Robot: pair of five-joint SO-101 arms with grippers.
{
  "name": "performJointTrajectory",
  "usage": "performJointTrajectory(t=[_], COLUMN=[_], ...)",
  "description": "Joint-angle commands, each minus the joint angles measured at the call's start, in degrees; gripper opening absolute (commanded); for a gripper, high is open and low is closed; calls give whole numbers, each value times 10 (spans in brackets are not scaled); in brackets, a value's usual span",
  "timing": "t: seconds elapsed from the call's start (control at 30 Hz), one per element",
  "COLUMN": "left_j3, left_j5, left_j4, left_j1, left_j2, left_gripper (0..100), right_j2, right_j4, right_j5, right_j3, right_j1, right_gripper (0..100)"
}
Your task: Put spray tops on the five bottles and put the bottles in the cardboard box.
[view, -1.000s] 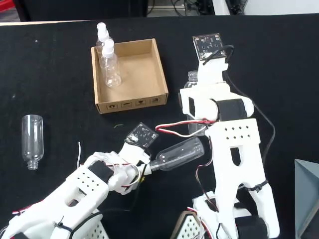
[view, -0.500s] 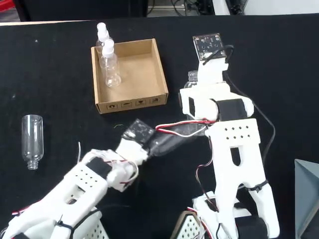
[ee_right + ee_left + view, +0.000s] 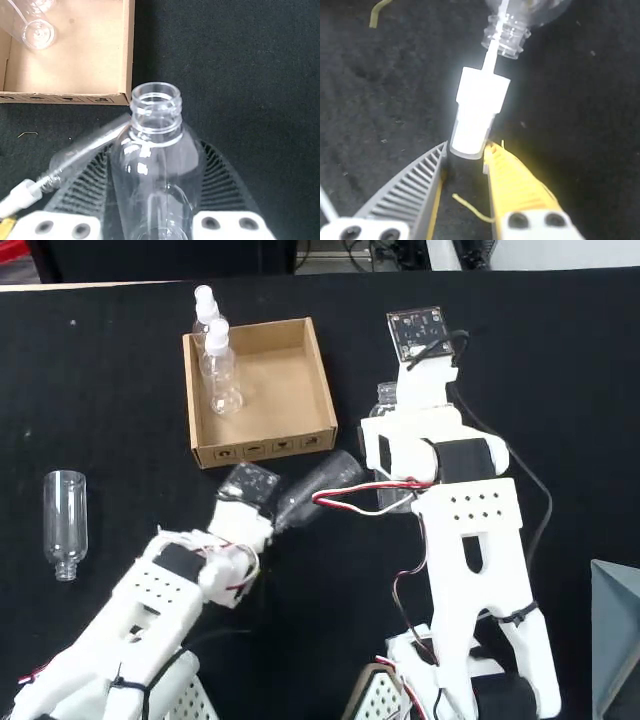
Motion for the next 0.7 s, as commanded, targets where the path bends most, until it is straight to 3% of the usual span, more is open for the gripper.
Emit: performJointTrajectory(t=[0.0, 0.17, 0.67], left_j3=[-60, -63, -59], left_j5=[-6, 0, 13], left_j4=[33, 36, -4], left_j1=[-42, -95, -199], left_j2=[-2, -2, 5], left_gripper=[113, 248, 241], right_j2=[-25, -25, -25], right_j4=[-14, -14, -25], right_j5=[-2, -2, -4], right_j3=[-2, -2, 7], right_j1=[11, 11, 11], right_gripper=[92, 92, 92])
